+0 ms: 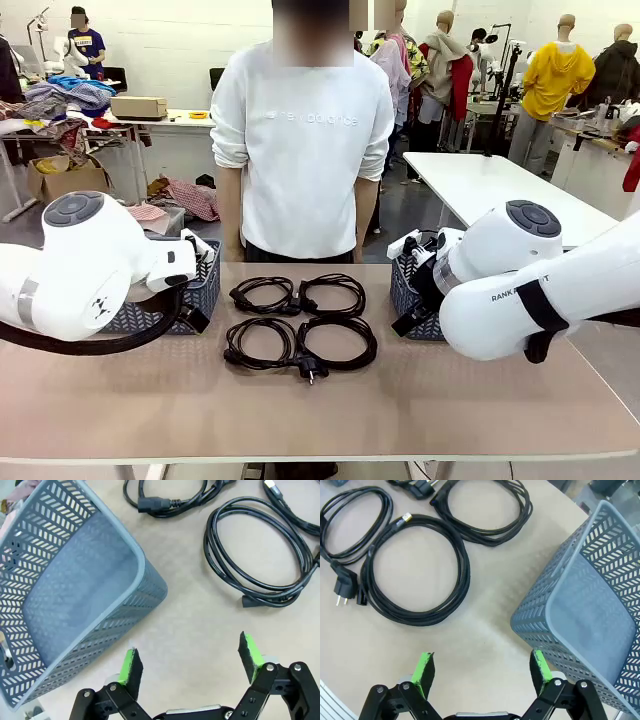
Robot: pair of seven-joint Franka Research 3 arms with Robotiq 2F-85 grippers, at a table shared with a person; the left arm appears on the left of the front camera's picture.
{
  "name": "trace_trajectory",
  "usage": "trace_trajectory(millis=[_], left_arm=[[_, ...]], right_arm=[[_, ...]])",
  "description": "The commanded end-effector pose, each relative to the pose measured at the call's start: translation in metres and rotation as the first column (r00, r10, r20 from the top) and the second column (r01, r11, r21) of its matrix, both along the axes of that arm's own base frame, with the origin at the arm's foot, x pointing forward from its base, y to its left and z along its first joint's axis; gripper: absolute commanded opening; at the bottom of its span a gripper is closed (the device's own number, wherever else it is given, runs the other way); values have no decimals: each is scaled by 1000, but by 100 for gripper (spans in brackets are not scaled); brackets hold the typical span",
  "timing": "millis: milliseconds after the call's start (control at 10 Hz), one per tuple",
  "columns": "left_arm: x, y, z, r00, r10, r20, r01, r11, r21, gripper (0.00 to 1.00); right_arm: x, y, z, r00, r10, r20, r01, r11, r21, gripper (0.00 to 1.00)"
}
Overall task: Organize the cables according to human instructions.
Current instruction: Pick up a bundle of cables and place it in the basket indicated by the human.
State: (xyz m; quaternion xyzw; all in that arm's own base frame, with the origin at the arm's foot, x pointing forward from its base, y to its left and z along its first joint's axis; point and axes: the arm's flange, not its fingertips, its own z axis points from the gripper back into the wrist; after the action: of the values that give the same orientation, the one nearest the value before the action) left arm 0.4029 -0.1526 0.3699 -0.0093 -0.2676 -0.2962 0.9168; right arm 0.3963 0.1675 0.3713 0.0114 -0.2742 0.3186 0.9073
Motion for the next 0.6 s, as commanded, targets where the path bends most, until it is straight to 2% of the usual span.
trace_trajectory(millis=[0, 500], left_arm=[[0, 0, 0, 1000, 0, 0, 0, 1000, 0, 100], [0, 0, 0, 1000, 0, 0, 0, 1000, 0, 100]], right_arm=[[0, 0, 0, 1000, 0, 0, 0, 1000, 0, 100], [0, 0, 0, 1000, 0, 0, 0, 1000, 0, 100]])
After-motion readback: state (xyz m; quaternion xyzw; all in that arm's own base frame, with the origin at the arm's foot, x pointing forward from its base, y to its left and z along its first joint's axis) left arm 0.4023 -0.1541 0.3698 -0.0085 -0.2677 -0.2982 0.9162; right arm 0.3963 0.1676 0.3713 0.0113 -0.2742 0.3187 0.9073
